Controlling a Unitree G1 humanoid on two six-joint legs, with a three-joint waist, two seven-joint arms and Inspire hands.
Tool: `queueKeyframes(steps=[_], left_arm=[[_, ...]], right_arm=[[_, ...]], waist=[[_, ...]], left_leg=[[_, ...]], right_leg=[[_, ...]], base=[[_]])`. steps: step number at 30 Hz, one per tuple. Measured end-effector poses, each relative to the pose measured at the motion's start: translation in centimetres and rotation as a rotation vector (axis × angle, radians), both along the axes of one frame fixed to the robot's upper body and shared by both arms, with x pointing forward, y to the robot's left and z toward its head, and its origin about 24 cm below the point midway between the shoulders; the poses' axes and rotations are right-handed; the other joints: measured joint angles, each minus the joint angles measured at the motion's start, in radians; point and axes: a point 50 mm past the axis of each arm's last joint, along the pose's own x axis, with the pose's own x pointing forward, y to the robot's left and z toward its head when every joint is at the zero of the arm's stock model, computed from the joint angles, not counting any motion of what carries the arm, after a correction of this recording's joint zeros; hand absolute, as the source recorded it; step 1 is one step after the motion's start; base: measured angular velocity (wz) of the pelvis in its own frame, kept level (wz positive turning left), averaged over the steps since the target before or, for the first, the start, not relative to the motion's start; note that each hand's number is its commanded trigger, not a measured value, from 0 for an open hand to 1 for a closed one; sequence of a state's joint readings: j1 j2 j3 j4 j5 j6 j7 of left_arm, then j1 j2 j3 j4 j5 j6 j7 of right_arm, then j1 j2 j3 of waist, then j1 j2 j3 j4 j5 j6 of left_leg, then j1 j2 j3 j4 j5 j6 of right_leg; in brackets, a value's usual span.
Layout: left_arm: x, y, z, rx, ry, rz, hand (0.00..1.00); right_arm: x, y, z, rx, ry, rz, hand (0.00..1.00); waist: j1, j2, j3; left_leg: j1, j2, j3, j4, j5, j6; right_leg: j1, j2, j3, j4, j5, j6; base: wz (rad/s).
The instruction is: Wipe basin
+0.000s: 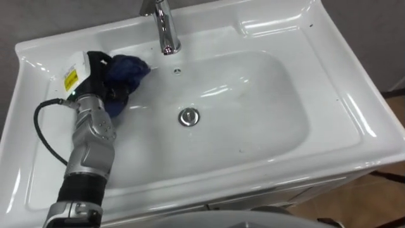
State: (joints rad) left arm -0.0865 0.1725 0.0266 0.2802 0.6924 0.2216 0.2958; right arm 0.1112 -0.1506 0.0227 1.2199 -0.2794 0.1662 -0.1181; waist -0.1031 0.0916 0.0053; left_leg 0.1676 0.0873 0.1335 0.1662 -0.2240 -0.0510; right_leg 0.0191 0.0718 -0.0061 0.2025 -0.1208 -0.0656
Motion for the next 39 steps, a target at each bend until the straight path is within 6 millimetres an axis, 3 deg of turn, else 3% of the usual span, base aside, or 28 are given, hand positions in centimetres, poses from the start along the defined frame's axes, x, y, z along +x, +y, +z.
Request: queueKeyframes(steps=[4,17,21,25,35,39], left_arm=[[0.3,-0.1,1.3,0.016,-0.084,0.006,1.0],[0.2,0.3,1.8,0.046,-0.141,0.024,1.0],[0.1,1.0,2.2,0.138,-0.142,0.018,1.0],[-0.8,1.7,2.1,0.169,-0.131,0.029,1.0],[-3.2,3.6,0.6,0.18,-0.052,0.116,1.0],[-3.7,4.4,0.5,0.186,-0.036,0.155,1.0]], right_arm=[[-0.4,0.1,-0.1,0.004,0.02,0.008,0.0],[-0.4,0.3,-0.1,0.016,0.005,-0.017,0.0],[-0.4,0.2,-0.1,0.023,0.004,-0.033,0.0],[-0.7,0.1,-0.1,0.021,0.01,-0.038,0.0],[-1.4,-0.3,0.0,0.007,0.036,-0.052,0.0],[-1.5,-0.4,0.0,0.004,0.043,-0.048,0.0]], waist=[[0.0,0.0,0.0002],[0.005,-0.001,-0.0002],[0.018,0.002,-0.0026],[0.028,0.007,-0.0081],[0.057,0.009,-0.0078],[0.059,0.013,-0.012]], left_leg=[[0.001,0.0,0.001,0.0,0.0,0.0],[0.001,0.0,0.003,0.0,0.0,0.0],[0.001,0.0,0.004,-0.002,0.0,0.0],[0.007,0.0,0.002,-0.003,0.0,0.0],[0.008,-0.011,-0.003,0.0,0.002,0.005],[-0.001,-0.017,-0.008,0.001,0.004,0.009]], right_leg=[[0.0,0.0,-0.003,0.001,-0.002,-0.001],[0.0,0.001,0.001,0.005,-0.004,-0.001],[0.0,0.001,0.002,0.004,-0.004,-0.001],[0.009,0.0,0.001,0.004,-0.004,-0.001],[0.004,-0.011,-0.008,0.02,-0.02,0.007],[0.001,-0.02,-0.027,0.02,-0.02,0.012]], base=[[0.0],[0.0],[0.0],[0.01],[0.05],[0.1]])
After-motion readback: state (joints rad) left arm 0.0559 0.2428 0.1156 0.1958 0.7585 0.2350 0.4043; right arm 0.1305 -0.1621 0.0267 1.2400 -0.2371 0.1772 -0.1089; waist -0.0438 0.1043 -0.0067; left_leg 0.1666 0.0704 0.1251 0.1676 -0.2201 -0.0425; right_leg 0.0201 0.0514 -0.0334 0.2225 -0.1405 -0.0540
